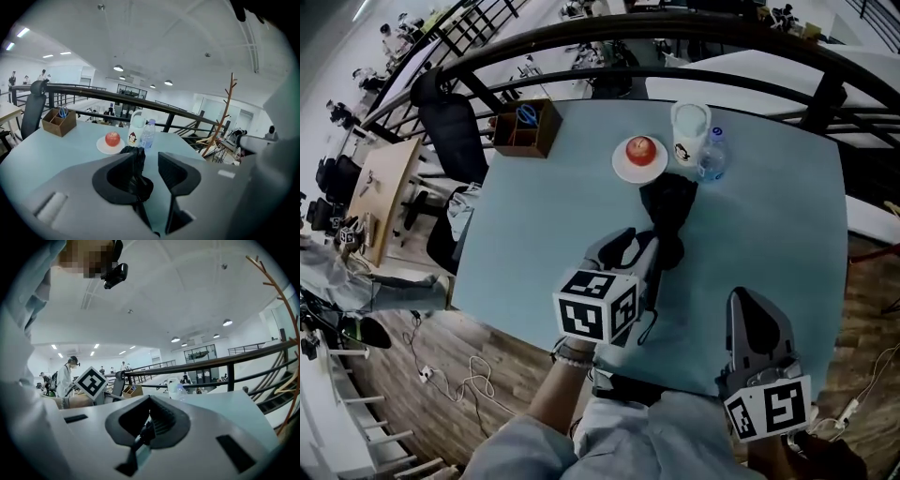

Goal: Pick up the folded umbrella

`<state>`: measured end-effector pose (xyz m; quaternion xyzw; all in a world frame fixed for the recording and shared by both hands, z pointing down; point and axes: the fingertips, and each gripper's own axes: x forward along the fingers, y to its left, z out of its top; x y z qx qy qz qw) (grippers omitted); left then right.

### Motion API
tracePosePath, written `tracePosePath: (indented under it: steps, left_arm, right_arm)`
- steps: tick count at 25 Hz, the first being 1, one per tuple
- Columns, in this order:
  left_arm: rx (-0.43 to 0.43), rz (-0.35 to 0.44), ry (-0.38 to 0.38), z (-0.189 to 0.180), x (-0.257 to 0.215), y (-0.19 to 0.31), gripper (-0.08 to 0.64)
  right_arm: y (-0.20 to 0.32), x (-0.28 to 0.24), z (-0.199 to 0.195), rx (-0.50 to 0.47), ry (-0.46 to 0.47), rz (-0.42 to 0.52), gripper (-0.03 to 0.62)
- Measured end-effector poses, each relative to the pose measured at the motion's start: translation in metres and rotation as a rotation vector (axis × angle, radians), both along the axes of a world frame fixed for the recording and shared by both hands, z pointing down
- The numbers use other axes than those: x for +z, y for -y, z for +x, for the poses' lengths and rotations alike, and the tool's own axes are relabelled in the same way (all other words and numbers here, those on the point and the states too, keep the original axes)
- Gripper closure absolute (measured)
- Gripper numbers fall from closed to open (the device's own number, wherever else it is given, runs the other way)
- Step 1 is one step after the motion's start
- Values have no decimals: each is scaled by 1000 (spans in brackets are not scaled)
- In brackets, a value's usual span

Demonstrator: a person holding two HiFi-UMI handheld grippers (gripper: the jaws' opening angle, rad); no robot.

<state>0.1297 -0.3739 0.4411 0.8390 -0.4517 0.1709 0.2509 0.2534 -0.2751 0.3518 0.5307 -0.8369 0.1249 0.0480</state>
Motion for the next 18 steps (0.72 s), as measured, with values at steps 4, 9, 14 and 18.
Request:
tracePosePath:
  steps: [4,9,14,18]
  left_arm:
    - [-4,-89,76,10,29,20,373]
    - [9,-193,159,20,69,41,339]
    - [23,-303,203,29,110,62,336]
    - [26,-419,228,31,146,69,336]
  right_arm:
    - [12,8,8,-29,9,-20,594]
    - [18,19,15,-34,33,-57,594]
    - [26,28,18,-47,44,-80,594]
    - [31,32,18,-49,32,-88,594]
